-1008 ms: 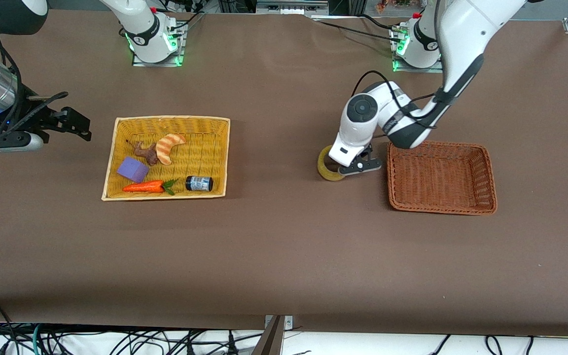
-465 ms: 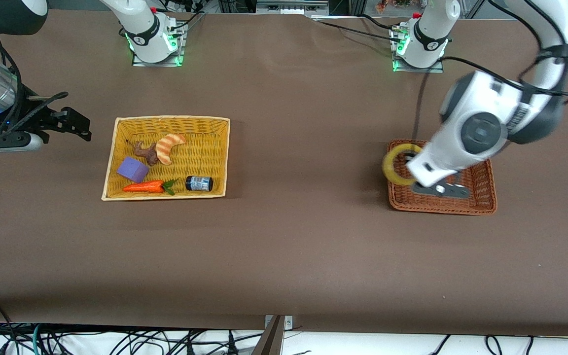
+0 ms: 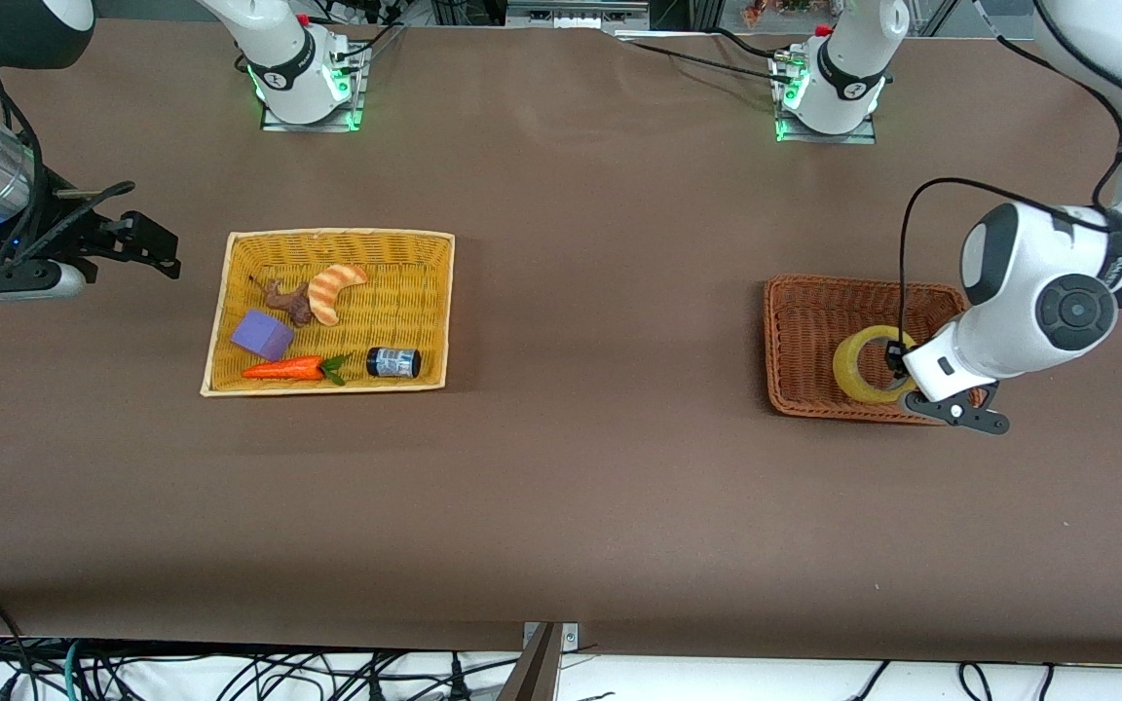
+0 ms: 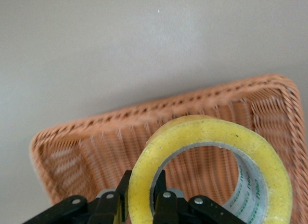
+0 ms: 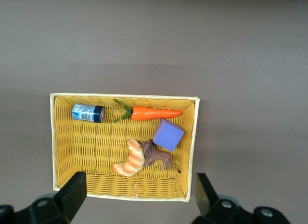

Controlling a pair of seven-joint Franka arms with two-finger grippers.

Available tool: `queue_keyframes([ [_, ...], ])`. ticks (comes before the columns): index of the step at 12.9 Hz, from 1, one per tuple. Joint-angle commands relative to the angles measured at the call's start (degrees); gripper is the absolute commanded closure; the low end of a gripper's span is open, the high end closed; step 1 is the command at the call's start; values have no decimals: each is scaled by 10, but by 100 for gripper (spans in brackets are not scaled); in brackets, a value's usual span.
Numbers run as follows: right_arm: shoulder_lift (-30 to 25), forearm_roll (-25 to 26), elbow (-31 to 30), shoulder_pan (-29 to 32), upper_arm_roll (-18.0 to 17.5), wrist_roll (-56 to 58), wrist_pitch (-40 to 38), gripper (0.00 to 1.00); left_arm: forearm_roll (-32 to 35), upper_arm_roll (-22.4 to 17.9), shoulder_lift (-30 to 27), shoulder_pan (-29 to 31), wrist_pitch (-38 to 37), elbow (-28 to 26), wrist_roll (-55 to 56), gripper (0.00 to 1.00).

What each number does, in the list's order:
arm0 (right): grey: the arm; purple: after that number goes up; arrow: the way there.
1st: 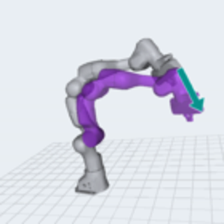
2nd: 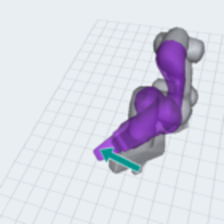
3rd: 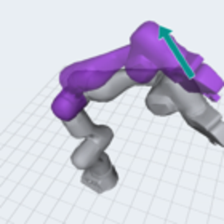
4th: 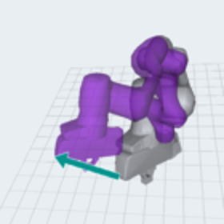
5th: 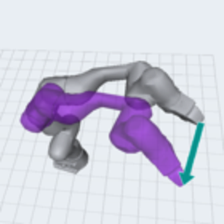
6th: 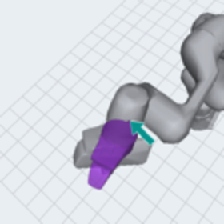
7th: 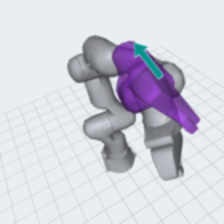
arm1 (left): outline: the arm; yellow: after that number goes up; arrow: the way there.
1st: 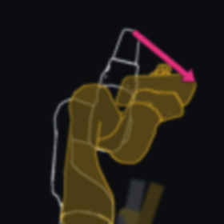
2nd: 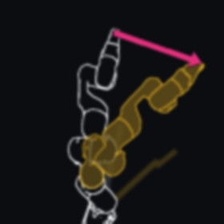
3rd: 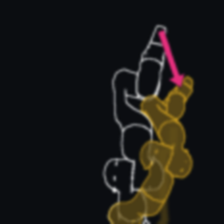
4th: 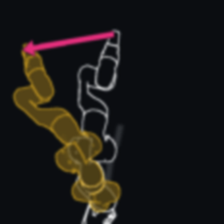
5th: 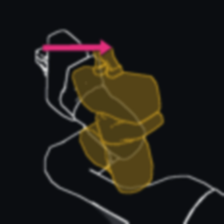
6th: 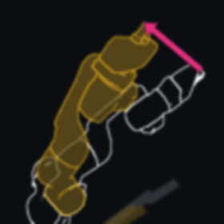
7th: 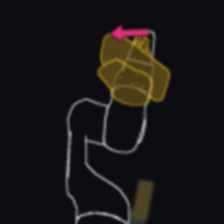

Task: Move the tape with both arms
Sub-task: 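Carry the tape roll with the left gripper into the brown basket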

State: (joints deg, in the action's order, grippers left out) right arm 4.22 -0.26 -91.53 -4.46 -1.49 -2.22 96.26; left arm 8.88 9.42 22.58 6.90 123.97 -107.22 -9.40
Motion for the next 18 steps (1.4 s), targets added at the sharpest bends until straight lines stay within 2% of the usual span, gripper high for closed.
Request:
queue_keyframes([
  [1,5,4,14,4,-4,-4,-10,0,-13,-22,4,-14,99,-59,-22,100],
  [3,6,4,14,4,-4,-3,-10,0,-12,-28,4,-13,163,-106,-24,100],
  [5,6,10,14,3,-4,0,-13,0,-12,-37,8,-14,212,-129,-33,100],
  [12,6,13,14,3,-4,52,-14,0,-16,-39,-10,-14,172,-131,-34,100],
  [16,6,11,14,3,-4,50,-14,0,-17,-39,-50,-16,174,-181,-33,100],
  [18,6,11,14,3,-4,50,-14,0,-17,-39,-48,-16,177,-184,-33,100],
])
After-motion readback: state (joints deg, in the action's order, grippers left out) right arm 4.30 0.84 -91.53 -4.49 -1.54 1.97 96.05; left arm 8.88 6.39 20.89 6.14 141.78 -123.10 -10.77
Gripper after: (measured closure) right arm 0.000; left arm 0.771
